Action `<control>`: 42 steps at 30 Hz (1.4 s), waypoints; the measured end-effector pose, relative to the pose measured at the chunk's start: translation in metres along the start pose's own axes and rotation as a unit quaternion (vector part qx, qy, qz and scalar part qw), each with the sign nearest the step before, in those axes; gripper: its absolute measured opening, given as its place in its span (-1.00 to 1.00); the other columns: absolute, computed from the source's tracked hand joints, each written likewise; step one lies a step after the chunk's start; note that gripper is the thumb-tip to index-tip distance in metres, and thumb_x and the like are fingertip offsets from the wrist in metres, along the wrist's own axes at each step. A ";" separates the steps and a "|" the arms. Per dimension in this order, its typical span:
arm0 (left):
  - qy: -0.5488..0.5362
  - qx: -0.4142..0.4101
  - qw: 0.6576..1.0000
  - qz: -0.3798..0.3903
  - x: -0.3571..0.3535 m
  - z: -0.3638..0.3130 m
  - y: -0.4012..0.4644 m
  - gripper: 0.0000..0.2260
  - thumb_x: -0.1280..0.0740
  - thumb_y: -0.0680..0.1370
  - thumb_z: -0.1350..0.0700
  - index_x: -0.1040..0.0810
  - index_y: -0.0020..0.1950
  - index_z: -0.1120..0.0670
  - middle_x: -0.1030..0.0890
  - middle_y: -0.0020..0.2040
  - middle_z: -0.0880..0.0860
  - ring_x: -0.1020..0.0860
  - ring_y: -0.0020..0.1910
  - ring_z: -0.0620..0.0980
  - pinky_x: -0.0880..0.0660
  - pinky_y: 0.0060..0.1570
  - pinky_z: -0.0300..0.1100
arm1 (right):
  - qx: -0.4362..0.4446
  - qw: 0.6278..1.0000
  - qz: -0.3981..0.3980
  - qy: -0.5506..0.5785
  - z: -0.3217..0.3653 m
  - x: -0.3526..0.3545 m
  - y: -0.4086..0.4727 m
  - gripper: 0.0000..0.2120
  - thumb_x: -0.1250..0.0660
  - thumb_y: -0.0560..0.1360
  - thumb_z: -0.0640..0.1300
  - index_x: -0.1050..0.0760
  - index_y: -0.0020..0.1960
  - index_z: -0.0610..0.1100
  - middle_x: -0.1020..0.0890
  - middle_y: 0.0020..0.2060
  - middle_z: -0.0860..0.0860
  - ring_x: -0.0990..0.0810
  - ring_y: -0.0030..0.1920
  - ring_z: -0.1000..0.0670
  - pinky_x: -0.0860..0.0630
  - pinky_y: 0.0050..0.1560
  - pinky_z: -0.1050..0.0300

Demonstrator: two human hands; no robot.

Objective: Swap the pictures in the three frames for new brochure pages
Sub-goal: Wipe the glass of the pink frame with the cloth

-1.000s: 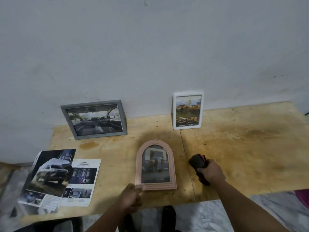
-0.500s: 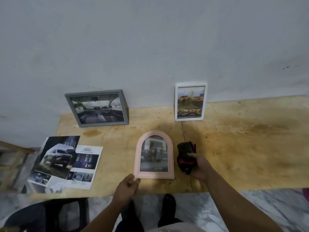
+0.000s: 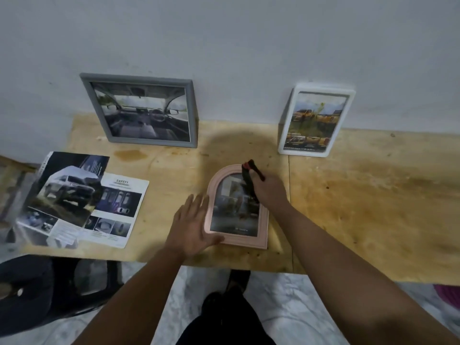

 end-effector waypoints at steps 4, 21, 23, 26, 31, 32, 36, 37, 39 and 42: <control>0.051 -0.055 0.997 0.021 -0.013 0.008 0.011 0.15 -0.07 0.36 -0.69 0.21 0.69 0.01 0.19 0.69 0.01 0.32 0.65 0.03 0.20 0.62 0.18 | 0.110 0.946 0.044 -0.301 0.007 -0.050 0.009 -0.57 -0.07 0.68 0.19 -0.52 0.36 0.01 -0.49 0.22 -0.13 -0.60 0.02 -0.16 -0.58 -0.02 -0.03; 0.033 -0.123 0.981 -0.144 -0.019 0.021 0.007 0.13 -0.13 0.35 -0.67 -0.18 0.67 0.09 -0.19 0.66 0.10 -0.10 0.67 0.14 -0.06 0.59 0.26 | 0.274 0.894 -0.066 -0.347 0.024 -0.082 -0.019 -0.70 -0.19 0.68 0.05 -0.63 0.24 -0.01 -0.49 -0.01 -0.04 -0.58 -0.18 -0.14 -0.49 -0.35 0.01; 0.026 -0.118 0.983 -0.140 -0.018 0.021 0.006 0.13 -0.14 0.33 -0.67 -0.19 0.67 0.09 -0.21 0.66 0.09 -0.10 0.67 0.13 -0.06 0.59 0.27 | 0.297 0.889 -0.054 -0.345 0.020 -0.089 -0.032 -0.69 -0.16 0.68 0.06 -0.61 0.27 0.01 -0.48 -0.03 -0.01 -0.57 -0.21 -0.10 -0.51 -0.38 0.01; 0.026 -0.115 0.984 -0.130 -0.018 0.020 0.006 0.13 -0.13 0.33 -0.67 -0.20 0.66 0.08 -0.23 0.66 0.09 -0.11 0.67 0.13 -0.06 0.59 0.27 | 0.319 0.882 -0.036 -0.344 0.017 -0.096 -0.055 -0.68 -0.14 0.69 0.05 -0.57 0.32 0.06 -0.49 -0.02 0.01 -0.57 -0.21 -0.04 -0.53 -0.36 0.04; 0.016 -0.131 0.978 -0.158 -0.014 0.019 0.004 0.12 -0.18 0.34 -0.66 -0.25 0.64 0.11 -0.29 0.63 0.12 -0.17 0.64 0.16 -0.10 0.57 0.28 | 0.311 0.898 0.082 -0.301 0.007 -0.106 -0.074 -0.68 -0.16 0.69 0.07 -0.63 0.25 0.02 -0.50 -0.06 0.06 -0.55 -0.17 0.03 -0.50 -0.24 0.07; 0.014 -0.133 0.977 -0.165 -0.013 0.019 0.004 0.11 -0.19 0.34 -0.65 -0.27 0.64 0.11 -0.30 0.63 0.13 -0.19 0.64 0.17 -0.12 0.56 0.29 | 0.287 0.919 0.102 -0.250 0.008 -0.100 -0.069 -0.72 -0.20 0.68 0.04 -0.66 0.15 -0.02 -0.52 -0.11 0.07 -0.55 -0.17 0.07 -0.47 -0.20 0.08; 0.017 -0.131 0.978 -0.163 -0.012 0.017 0.004 0.12 -0.19 0.33 -0.66 -0.26 0.64 0.11 -0.28 0.63 0.13 -0.17 0.65 0.17 -0.13 0.55 0.30 | 0.187 0.973 -0.024 -0.136 0.026 -0.044 -0.020 -0.76 -0.27 0.67 0.00 -0.68 0.07 -0.08 -0.60 -0.15 0.00 -0.59 -0.08 -0.01 -0.45 -0.09 0.08; 0.020 -0.128 0.979 -0.159 -0.013 0.018 0.005 0.13 -0.18 0.32 -0.66 -0.25 0.65 0.10 -0.27 0.64 0.13 -0.15 0.65 0.16 -0.12 0.55 0.30 | 0.170 0.970 -0.044 -0.171 0.028 -0.040 -0.009 -0.70 -0.24 0.67 0.06 -0.67 0.12 -0.09 -0.59 -0.11 -0.05 -0.59 -0.05 -0.07 -0.46 -0.09 0.06; 0.024 -0.122 0.981 -0.149 -0.014 0.018 0.006 0.14 -0.16 0.32 -0.67 -0.23 0.65 0.10 -0.24 0.65 0.12 -0.13 0.66 0.16 -0.10 0.57 0.29 | 0.156 0.946 -0.040 -0.283 0.028 -0.053 0.002 -0.60 -0.20 0.64 0.21 -0.62 0.24 -0.02 -0.57 -0.03 -0.07 -0.59 -0.02 -0.12 -0.51 -0.10 0.02; 0.029 -0.117 0.983 -0.137 -0.016 0.018 0.008 0.14 -0.15 0.32 -0.67 -0.21 0.66 0.09 -0.22 0.66 0.11 -0.11 0.66 0.15 -0.09 0.57 0.28 | 0.180 0.914 -0.043 -0.361 0.024 -0.074 0.000 -0.62 -0.21 0.64 0.18 -0.57 0.36 0.06 -0.58 0.13 -0.07 -0.61 0.07 -0.15 -0.57 -0.08 -0.02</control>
Point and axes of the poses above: each hand's wrist, its own y-axis towards the middle knuckle, its own x-axis out of the back of the hand, z = x × y, the point moved 10 cm from there along y, towards the middle knuckle
